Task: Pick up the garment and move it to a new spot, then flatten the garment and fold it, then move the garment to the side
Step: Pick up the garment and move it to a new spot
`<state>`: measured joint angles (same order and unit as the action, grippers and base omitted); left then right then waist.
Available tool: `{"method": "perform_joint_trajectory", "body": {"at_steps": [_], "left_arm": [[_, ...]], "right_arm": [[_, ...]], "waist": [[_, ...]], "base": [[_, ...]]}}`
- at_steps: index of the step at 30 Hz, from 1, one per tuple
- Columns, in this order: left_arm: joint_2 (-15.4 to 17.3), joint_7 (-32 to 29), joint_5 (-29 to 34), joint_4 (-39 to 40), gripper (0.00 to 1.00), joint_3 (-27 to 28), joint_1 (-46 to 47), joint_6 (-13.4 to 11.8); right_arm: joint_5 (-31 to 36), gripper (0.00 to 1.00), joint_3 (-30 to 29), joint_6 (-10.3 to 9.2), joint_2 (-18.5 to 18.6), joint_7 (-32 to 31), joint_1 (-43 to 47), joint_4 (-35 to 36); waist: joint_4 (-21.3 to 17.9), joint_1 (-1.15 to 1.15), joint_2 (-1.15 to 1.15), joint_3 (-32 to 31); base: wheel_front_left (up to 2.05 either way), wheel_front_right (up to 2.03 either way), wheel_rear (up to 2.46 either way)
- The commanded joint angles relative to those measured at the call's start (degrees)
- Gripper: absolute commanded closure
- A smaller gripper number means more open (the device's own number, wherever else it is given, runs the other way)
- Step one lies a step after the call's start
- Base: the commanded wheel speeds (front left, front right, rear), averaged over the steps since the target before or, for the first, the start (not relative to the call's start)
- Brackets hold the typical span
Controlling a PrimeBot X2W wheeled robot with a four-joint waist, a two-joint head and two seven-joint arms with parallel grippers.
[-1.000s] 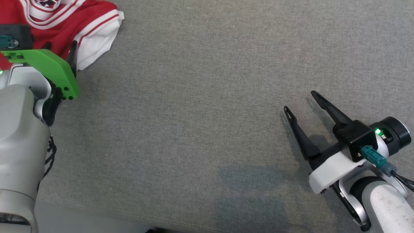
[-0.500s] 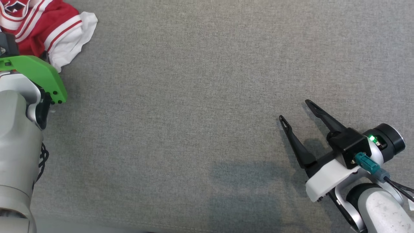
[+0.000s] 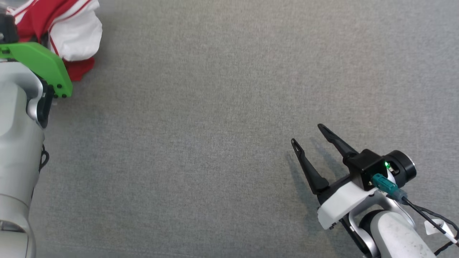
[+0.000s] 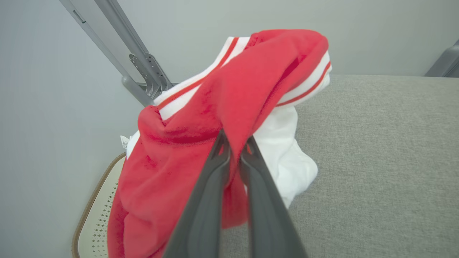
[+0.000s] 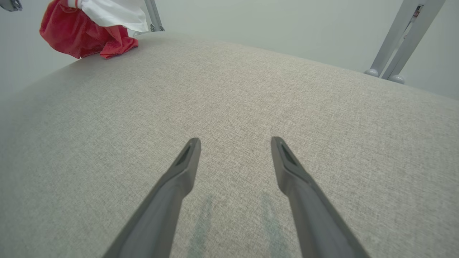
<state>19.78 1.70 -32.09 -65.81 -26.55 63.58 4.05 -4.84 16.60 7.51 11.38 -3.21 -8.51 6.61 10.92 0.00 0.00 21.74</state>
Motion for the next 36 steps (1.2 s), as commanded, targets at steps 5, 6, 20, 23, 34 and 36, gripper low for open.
{"method": "perform_joint_trajectory", "body": {"at_steps": [5,6,20,23,34,36], "left_arm": [[-1.1,1.0,2.9,3.6,1.00,-3.1,3.1,0.4],[-1.6,0.7,3.4,4.2,1.00,-3.9,3.2,0.5],[-11.2,-4.3,5.0,16.1,1.00,-11.3,4.4,2.4],[-13.2,-3.9,3.8,20.0,1.00,-11.8,3.5,2.6],[-16.3,-4.7,-4.3,32.2,1.00,-15.4,-2.1,3.3],[-16.4,-5.8,-7.2,33.3,1.00,-15.4,-4.1,3.3]], "right_arm": [[-1.1,0.00,-0.8,-0.04,-3.2,3.2,1.1,-4.0],[-1.2,0.00,-0.9,-0.04,-3.7,3.7,1.5,-4.8],[-1.6,0.00,-2.8,-0.04,-7.7,7.5,4.6,-9.8],[-1.6,0.00,-2.9,-0.04,-7.9,7.8,4.3,-9.9],[-2.1,0.00,-3.7,-0.04,-8.4,9.4,2.0,-10.4],[-2.1,0.00,-3.9,-0.04,-8.4,9.7,1.7,-10.7]], "waist": [[-1.9,0.00,0.00,-10.2],[-2.3,0.00,0.00,-11.3],[-10.0,0.00,0.00,-18.4],[-12.1,0.00,0.00,-18.1],[-18.4,0.00,0.00,-13.9],[-19.3,0.00,0.00,-13.0]], "base": [[0.00,0.00,0.00],[0.00,0.00,0.00],[0.00,0.00,0.00],[0.00,0.00,0.00],[0.00,0.00,0.00],[0.00,0.00,0.00]]}}
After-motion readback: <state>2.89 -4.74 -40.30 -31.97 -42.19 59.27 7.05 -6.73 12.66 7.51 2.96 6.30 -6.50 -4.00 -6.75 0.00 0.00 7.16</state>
